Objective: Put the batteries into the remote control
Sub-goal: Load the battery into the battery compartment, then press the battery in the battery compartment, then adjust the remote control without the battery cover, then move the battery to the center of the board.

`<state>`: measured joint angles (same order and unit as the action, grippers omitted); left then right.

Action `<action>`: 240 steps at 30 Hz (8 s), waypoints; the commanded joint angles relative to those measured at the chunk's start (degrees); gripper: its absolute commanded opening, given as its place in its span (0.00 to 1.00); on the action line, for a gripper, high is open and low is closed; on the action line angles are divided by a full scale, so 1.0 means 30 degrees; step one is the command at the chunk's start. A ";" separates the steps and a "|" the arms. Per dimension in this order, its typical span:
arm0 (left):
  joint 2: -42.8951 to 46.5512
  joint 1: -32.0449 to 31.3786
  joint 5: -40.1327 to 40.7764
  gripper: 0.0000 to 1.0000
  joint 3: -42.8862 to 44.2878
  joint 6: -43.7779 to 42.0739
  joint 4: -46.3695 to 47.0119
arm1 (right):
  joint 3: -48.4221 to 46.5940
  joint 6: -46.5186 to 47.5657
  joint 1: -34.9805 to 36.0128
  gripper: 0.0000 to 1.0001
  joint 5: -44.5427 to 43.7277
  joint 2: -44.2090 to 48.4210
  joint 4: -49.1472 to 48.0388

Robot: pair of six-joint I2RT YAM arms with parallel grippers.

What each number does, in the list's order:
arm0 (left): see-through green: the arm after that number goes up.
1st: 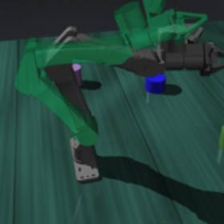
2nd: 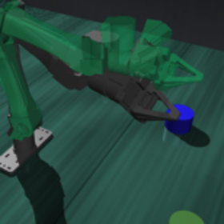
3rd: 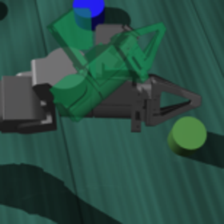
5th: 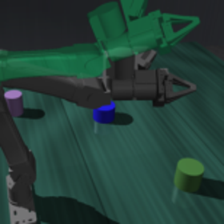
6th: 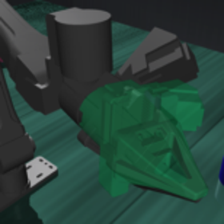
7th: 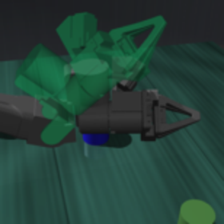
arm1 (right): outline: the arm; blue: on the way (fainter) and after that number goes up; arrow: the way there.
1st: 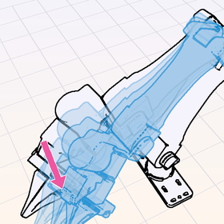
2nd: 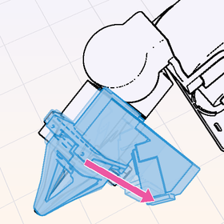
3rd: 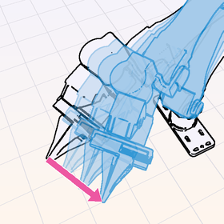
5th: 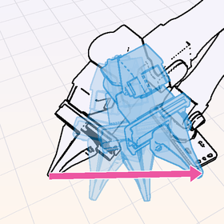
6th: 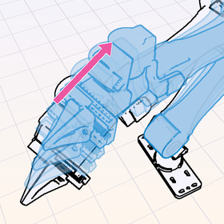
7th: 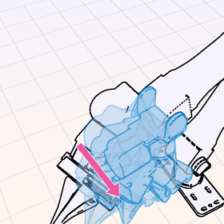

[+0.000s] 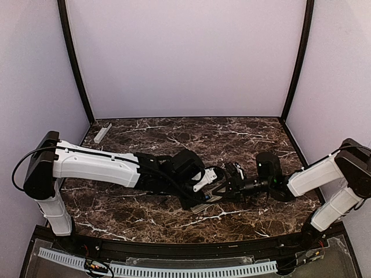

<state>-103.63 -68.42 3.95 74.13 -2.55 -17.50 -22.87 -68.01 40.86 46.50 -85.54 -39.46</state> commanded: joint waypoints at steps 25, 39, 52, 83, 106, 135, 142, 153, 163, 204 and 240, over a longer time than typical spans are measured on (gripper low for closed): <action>0.5701 0.0822 -0.6233 0.42 -0.3874 -0.3157 0.1709 | 0.0035 0.0099 -0.0059 0.00 0.0842 0.0191 -0.0844; 0.9250 0.1372 -0.9651 0.39 -0.5954 -1.2564 0.0541 | -0.3000 0.5354 -0.0059 0.00 0.4419 0.0964 0.6587; 0.8334 -0.0007 -0.8744 0.30 -0.5269 -1.4992 0.0153 | -0.3438 0.4828 0.0111 0.00 0.5507 0.0417 0.7454; 0.5435 -0.0541 -0.8243 0.18 -0.3943 -1.6027 0.0586 | -0.3756 0.3580 0.1216 0.00 0.5337 0.0357 0.6292; 0.4690 -0.0571 -0.7332 0.06 -0.3646 -1.5526 0.0895 | -0.3923 0.3175 0.1555 0.00 0.5428 0.0248 0.5636; 0.6531 0.2870 -0.1028 0.56 -0.7319 -0.0804 0.7087 | -0.8419 1.1679 -0.0551 0.00 -0.5262 0.0309 1.5518; 0.6027 0.3602 0.0090 0.59 -0.8179 0.1789 0.7604 | -1.1146 1.6466 0.0211 0.00 -1.2478 -0.0212 1.8094; 0.6651 0.3935 0.1036 0.96 -1.0043 0.3124 0.9142 | -1.1926 2.1939 0.3086 0.00 -2.0118 -0.1719 1.7794; 0.5991 0.4102 0.0653 0.98 -0.9801 0.2556 0.8604 | -1.1803 2.3623 0.4475 0.00 -2.1644 -0.1150 1.6764; -0.6217 0.2987 -0.0857 0.67 0.2948 0.8648 0.3650 | -0.7808 1.6907 -0.7675 0.00 -0.7047 0.4504 1.8819; -0.3231 0.3003 -0.2646 0.01 0.0310 0.6053 -0.0943 | -0.5471 1.7977 -0.8523 0.00 -0.1195 0.7395 1.6098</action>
<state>-117.38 -59.31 1.67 78.89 16.99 -18.85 -39.72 -14.63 15.68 41.10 -63.13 11.53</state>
